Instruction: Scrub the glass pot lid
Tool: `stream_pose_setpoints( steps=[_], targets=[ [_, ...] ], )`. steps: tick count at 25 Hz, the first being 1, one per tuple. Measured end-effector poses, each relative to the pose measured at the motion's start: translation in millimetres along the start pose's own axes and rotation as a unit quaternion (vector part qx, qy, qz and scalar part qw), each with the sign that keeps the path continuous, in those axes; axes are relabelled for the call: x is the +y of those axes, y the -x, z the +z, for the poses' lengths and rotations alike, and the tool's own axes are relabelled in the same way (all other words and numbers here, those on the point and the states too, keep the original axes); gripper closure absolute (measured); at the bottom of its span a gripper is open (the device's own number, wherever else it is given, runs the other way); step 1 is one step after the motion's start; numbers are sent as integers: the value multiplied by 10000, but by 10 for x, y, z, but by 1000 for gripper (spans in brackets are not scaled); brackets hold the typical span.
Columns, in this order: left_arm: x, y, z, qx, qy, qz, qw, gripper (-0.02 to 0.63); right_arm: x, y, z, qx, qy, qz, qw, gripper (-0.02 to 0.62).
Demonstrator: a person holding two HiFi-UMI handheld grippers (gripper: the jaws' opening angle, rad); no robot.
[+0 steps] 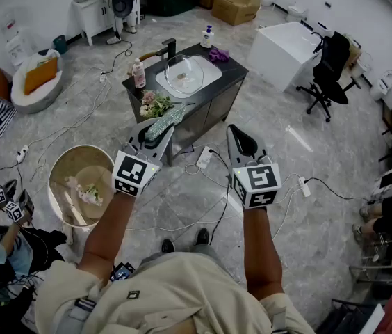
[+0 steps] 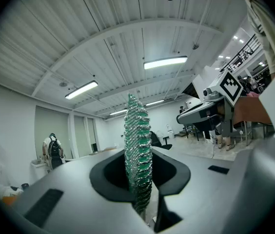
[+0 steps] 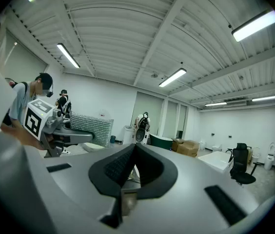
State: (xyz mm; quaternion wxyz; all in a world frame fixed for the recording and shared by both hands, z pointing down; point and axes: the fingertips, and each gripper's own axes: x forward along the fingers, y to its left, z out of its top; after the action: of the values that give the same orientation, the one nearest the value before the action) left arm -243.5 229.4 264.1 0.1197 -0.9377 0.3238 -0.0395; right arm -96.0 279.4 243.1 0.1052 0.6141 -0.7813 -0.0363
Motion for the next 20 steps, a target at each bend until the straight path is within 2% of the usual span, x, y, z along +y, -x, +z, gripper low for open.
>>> stream_pose_setpoints(
  steps=[7,15,20],
  targets=[
    [-23,-132,28,-22,51,29,10000,515,-131,-53,-5,-31,-27,29,10000,572],
    [0,-284,-77,168,34,148,9997,515,-271,-207,-145,10,-100,128,9999,572],
    [-20,-473,-102,295,17,257,9992,515,-462,-325,-175,-207,-455,349,9981,571]
  ],
)
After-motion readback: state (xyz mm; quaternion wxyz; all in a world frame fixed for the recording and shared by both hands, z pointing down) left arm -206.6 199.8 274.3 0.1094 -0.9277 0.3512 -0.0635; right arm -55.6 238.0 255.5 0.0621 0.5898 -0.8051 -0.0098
